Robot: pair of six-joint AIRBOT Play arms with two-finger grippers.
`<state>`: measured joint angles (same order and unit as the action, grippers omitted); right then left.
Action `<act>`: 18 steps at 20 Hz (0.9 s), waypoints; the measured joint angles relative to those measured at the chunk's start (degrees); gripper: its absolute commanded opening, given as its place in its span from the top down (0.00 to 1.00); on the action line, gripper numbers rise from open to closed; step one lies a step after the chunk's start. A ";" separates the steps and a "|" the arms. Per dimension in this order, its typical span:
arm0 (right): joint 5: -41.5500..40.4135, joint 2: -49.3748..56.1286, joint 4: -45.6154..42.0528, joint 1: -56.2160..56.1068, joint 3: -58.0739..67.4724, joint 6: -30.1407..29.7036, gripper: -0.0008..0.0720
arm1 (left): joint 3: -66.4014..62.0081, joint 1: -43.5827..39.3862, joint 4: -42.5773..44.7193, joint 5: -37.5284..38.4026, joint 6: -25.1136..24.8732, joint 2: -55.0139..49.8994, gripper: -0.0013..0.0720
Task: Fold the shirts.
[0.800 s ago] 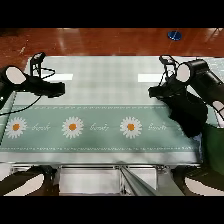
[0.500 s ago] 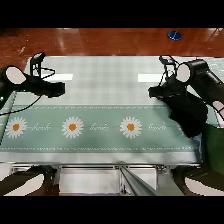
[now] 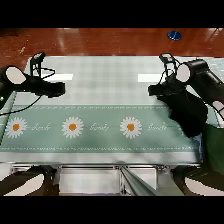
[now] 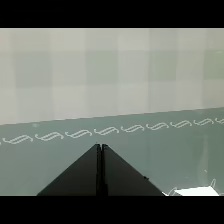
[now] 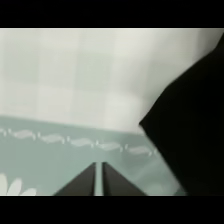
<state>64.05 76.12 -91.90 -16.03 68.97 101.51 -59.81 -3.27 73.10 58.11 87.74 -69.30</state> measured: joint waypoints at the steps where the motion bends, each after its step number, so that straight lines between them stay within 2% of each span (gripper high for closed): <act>1: -1.77 0.00 -1.42 0.09 0.39 0.20 0.42 | -0.02 0.00 0.11 -0.81 -0.04 0.00 0.30; 3: -2.71 -0.02 -6.69 0.68 2.75 1.51 0.42 | -0.55 0.00 1.40 -1.70 -0.66 0.00 0.29; 6: 3.58 -1.77 -16.57 3.85 5.60 4.13 0.42 | -2.49 0.02 5.09 -0.74 -1.40 0.04 0.29; 9: 7.08 -7.65 -20.50 9.35 -0.02 5.22 0.42 | -3.13 0.04 5.77 0.81 -1.81 0.13 0.29; 12: 2.19 -12.66 -19.71 16.13 -10.78 8.55 0.42 | -1.68 -0.33 1.03 -0.11 -2.45 0.11 0.29; 14: -1.88 -12.46 -16.41 21.57 -15.45 9.99 0.42 | -0.09 -1.53 -2.71 -1.20 -2.99 0.02 0.29; 18: -8.57 -6.34 -5.01 29.14 -19.21 6.14 0.42 | 1.95 -4.46 -5.95 -2.21 -3.50 0.02 0.29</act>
<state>55.48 69.78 -96.90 13.10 49.76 107.66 -57.87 -7.73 67.16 55.90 84.25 -69.28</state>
